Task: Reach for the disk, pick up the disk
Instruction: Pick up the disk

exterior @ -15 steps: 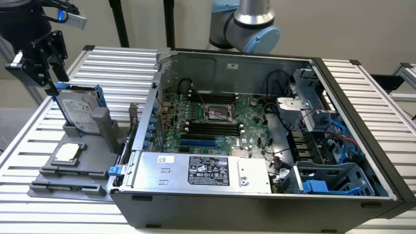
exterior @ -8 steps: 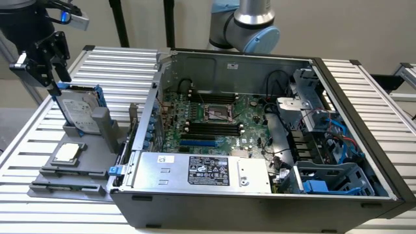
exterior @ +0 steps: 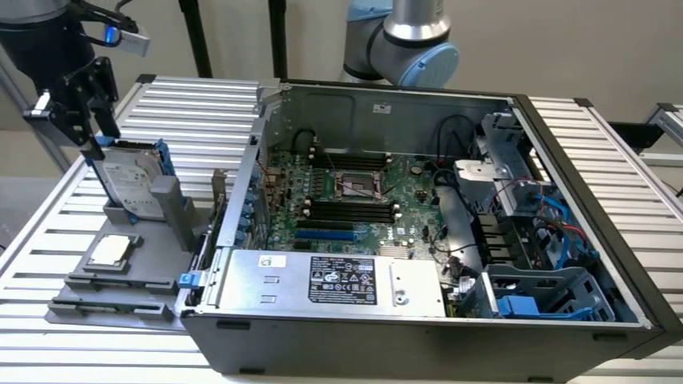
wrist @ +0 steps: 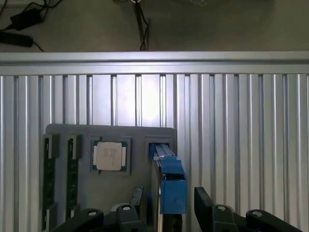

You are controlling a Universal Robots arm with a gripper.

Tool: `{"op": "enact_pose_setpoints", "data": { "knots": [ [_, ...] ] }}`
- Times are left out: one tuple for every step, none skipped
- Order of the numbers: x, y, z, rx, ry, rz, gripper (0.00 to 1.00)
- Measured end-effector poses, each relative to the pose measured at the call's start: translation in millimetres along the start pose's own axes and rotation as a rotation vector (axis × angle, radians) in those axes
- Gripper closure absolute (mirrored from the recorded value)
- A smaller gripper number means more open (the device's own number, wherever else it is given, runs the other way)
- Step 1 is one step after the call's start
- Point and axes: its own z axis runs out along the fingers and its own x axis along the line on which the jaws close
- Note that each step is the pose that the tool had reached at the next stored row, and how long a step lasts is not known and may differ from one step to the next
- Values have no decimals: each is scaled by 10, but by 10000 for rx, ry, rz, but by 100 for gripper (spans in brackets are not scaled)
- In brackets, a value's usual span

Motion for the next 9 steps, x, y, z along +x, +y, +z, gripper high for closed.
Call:
{"op": "enact_pose_setpoints", "data": {
  "knots": [
    [0,1,19,0,0,1,46],
    [0,5,35,0,0,1,46],
    [0,9,51,-2,1,1,46],
    [1,13,66,-3,0,1,46],
    [1,17,82,-3,0,1,46],
    [1,20,97,-4,0,1,46],
    [1,23,111,-9,0,1,46],
    [2,25,126,-14,0,2,46],
    [2,25,139,-20,1,10,46]
  ]
}}
